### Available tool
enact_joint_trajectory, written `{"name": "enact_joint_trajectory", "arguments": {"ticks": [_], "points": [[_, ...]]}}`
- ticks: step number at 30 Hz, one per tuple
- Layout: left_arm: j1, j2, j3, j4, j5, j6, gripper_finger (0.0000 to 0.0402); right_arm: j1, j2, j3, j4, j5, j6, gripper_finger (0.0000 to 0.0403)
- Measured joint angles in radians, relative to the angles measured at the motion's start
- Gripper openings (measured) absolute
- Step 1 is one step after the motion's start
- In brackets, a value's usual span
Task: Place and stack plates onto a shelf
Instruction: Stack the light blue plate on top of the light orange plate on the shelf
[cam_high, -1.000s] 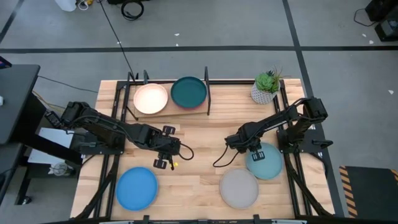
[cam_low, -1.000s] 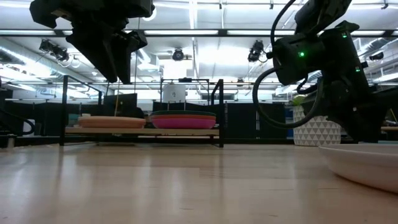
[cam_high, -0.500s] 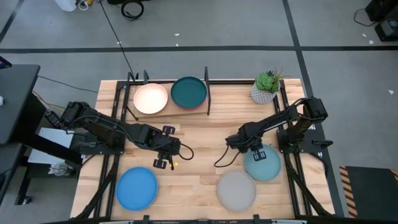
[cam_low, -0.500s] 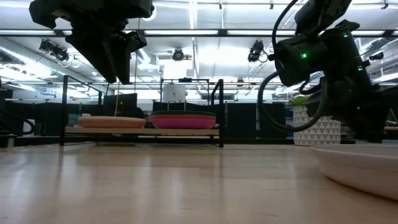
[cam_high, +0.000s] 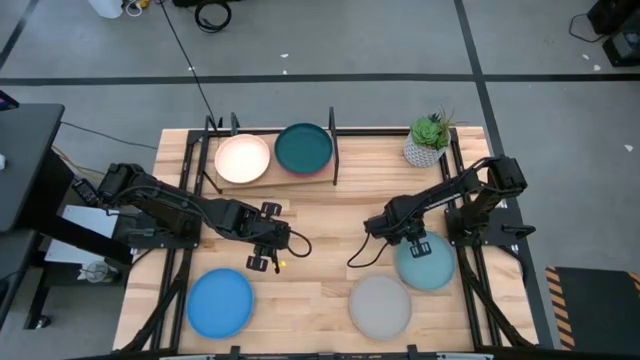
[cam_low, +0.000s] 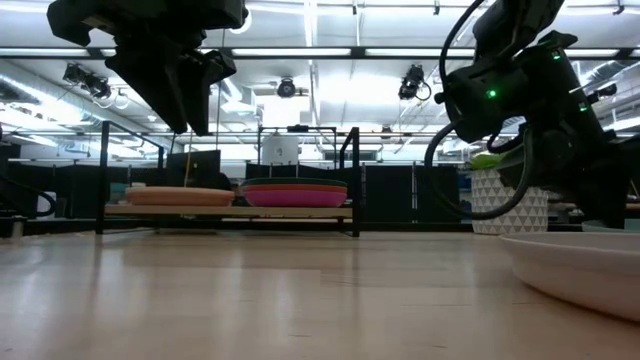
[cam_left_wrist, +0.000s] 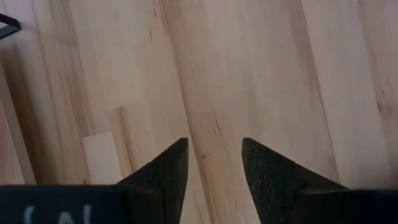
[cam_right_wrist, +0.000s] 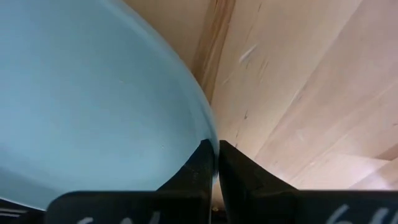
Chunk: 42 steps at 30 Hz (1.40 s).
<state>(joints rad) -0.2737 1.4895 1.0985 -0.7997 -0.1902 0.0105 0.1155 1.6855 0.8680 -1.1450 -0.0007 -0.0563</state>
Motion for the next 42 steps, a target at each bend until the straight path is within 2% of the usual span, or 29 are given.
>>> {"name": "enact_joint_trajectory", "arguments": {"ticks": [12, 20, 34, 42], "points": [[0.0, 0.0, 0.0, 0.0, -0.001, 0.001, 0.0157, -0.028, 0.0, 0.018, -0.049, -0.024, 0.001, 0.0023], [0.0, 0.0, 0.0, 0.019, -0.05, 0.048, 0.0157, -0.057, -0.04, 0.153, -0.16, -0.016, 0.004, 0.0023], [0.0, 0.0, 0.0, 0.045, -0.051, 0.062, 0.0157, -0.102, -0.076, 0.385, -0.376, 0.008, 0.009, 0.0023], [0.0, 0.0, 0.0, 0.046, -0.051, 0.061, 0.0157, -0.113, -0.076, 0.491, -0.423, 0.008, 0.008, 0.0022]]}}
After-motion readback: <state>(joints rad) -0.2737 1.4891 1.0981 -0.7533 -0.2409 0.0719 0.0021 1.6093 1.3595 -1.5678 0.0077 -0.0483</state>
